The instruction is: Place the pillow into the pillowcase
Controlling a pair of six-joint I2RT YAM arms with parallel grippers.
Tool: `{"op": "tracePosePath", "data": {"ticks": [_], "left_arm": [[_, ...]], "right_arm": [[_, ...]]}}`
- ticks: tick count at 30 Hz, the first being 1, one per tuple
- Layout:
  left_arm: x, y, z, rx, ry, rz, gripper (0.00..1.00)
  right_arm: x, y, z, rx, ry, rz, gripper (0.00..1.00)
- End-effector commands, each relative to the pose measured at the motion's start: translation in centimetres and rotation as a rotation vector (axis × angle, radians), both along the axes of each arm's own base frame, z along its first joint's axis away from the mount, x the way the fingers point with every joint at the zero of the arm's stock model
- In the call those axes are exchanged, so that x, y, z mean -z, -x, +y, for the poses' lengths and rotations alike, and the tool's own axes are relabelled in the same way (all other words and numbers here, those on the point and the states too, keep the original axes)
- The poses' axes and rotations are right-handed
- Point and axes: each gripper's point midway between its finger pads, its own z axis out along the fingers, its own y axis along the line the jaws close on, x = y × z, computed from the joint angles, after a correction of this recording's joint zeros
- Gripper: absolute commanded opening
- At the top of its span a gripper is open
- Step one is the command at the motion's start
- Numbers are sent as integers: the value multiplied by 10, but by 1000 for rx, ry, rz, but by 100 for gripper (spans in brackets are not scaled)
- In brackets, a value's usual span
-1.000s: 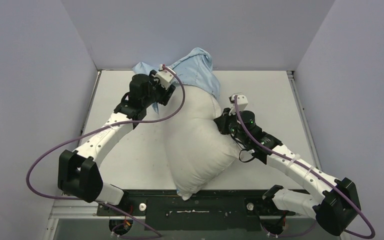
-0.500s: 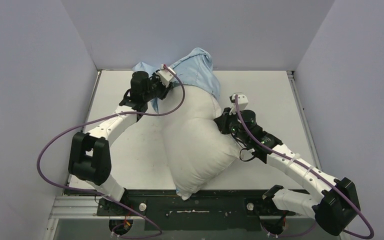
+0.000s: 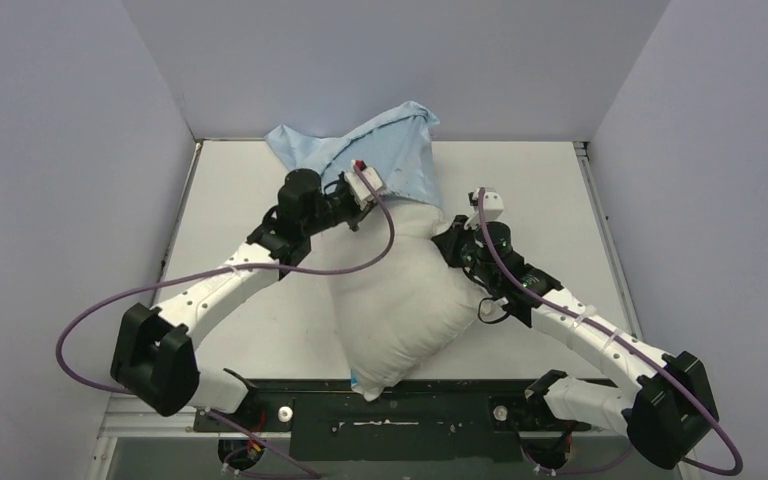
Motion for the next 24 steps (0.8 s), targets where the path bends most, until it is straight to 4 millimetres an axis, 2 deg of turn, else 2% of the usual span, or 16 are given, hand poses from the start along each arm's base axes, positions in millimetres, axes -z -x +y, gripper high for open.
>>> {"op": "tracePosePath", "data": {"ticks": [1, 5, 8, 15, 19, 21, 23, 24], "left_arm": [[-34, 88, -44, 187, 159, 26, 0], [-17, 133, -67, 249, 159, 95, 0], [-11, 147, -78, 265, 123, 129, 0], [-34, 130, -80, 155, 181, 181, 0], [-30, 118, -83, 115, 178, 194, 0], [-25, 106, -84, 71, 154, 198, 5], [-28, 98, -79, 28, 135, 192, 16], [-30, 94, -75, 6, 130, 187, 24]], "right_arm": [[-31, -22, 3, 83, -125, -92, 0], [-29, -31, -5, 147, -168, -99, 0], [-30, -44, -11, 184, -197, -106, 0], [-29, -92, -23, 192, -174, -104, 0], [-11, -116, -21, 131, -109, -47, 1], [-4, -123, -23, 118, -58, -13, 14], [0, -124, -32, 151, -13, 33, 29], [1, -121, -37, 168, 2, 48, 39]]}}
